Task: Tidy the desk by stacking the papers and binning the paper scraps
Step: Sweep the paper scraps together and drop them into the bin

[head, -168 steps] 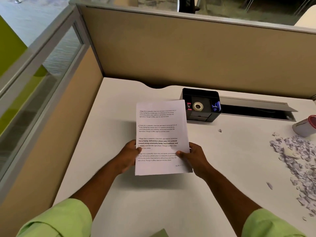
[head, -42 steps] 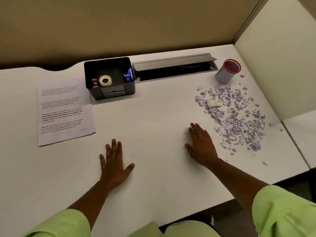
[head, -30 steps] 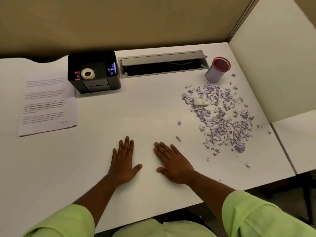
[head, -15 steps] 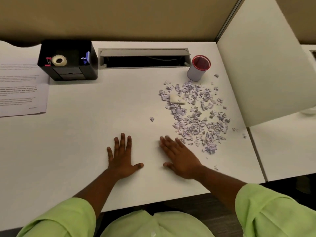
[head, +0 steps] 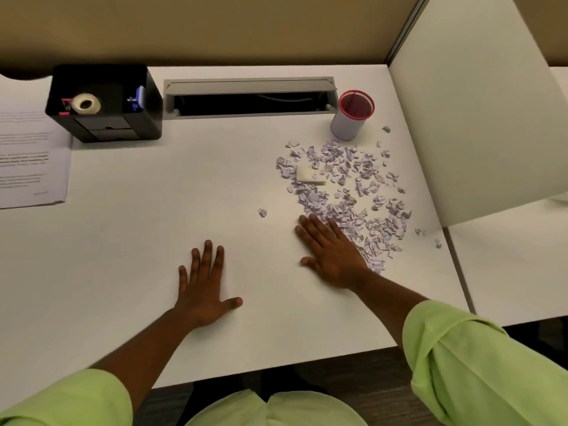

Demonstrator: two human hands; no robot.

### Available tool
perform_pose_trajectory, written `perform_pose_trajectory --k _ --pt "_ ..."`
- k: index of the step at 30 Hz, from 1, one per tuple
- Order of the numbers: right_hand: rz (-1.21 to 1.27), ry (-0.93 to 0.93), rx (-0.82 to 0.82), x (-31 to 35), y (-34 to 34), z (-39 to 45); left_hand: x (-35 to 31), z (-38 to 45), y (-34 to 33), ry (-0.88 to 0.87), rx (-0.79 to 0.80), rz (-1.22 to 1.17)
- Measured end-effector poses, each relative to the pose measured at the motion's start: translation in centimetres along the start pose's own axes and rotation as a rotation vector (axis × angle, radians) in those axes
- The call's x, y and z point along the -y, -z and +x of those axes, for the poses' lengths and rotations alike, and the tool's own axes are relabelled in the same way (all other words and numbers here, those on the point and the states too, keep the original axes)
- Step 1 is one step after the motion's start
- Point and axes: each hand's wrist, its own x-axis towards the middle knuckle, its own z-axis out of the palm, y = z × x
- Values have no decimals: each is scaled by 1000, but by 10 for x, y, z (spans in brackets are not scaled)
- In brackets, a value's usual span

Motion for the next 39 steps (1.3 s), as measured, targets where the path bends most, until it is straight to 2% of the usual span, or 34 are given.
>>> perform_pose_trajectory --k 2,4,8,12,15,18,25,30,35,39 --pt "21 -5 -78 5 7 4 -3 3 0 -26 -23 -12" --pt "117 -106 -195 20 10 -6 -8 10 2 -81 -46 -13" --pt "294 -599 -304 46 -8 -58 -27 31 15 -121 -33 -12" --pt "348 -1082 -286 54 -34 -109 -35 42 20 -117 -25 30" --pt "464 -1320 -302 60 -42 -112 -36 42 18 -126 -39 47" --pt "509 -1302 -329 57 -40 -87 -34 43 18 -139 -47 56" --pt "557 -913 -362 51 -12 -3 -33 49 23 -133 -11 38" --pt "492 -971 -479 -6 7 -21 -38 74 50 -136 8 15" --pt "330 -1010 -337 -90 -4 -71 -42 90 68 -167 35 42" --pt "393 -1141 -250 -117 -16 -77 -44 95 62 -161 22 80"
